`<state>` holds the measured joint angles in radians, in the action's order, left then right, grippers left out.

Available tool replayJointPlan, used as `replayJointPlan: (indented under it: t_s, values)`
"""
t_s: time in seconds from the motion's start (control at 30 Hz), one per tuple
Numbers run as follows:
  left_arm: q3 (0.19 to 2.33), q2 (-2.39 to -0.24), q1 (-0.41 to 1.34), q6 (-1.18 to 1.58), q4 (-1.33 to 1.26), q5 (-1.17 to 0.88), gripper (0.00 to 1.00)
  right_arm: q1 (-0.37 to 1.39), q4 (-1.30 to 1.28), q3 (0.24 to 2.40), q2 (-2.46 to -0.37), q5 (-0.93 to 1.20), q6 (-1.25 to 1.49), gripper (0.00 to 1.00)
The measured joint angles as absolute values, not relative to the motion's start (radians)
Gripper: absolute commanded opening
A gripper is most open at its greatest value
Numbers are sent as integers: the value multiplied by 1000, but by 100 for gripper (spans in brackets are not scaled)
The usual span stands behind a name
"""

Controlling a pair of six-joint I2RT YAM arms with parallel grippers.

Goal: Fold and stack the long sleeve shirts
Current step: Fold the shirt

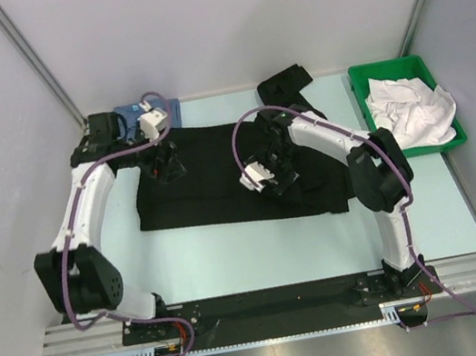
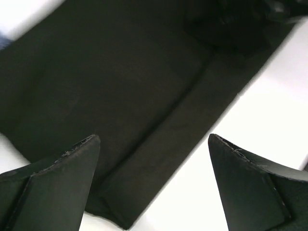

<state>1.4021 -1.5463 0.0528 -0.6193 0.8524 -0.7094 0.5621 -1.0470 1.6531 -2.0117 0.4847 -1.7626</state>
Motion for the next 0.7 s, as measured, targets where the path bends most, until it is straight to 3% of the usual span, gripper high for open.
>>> replayJointPlan:
  t_s: [0.07,0.1,0.13,0.4,0.5,0.7]
  values:
    - [1374,-1479,28,-580,788,-706,99,565,-1059,1681,-2042,472,-1817,39]
    - [1353,-1440,18,-570,751,-694,99,565,-1064,1697,-2057,463,-1836,4]
    - [1328,-1399,11,-558,713,-680,99,565,-1069,1709,-2068,458,-1851,0]
    - [1169,-1151,9,-548,463,-611,99,522,-1102,1834,-2075,530,-1746,0]
    - [1175,-1168,9,-536,427,-610,99,463,-1007,1942,-2076,583,-1504,0]
    - [1194,-1262,9,-481,402,-629,99,289,-570,2055,-2084,624,-799,0]
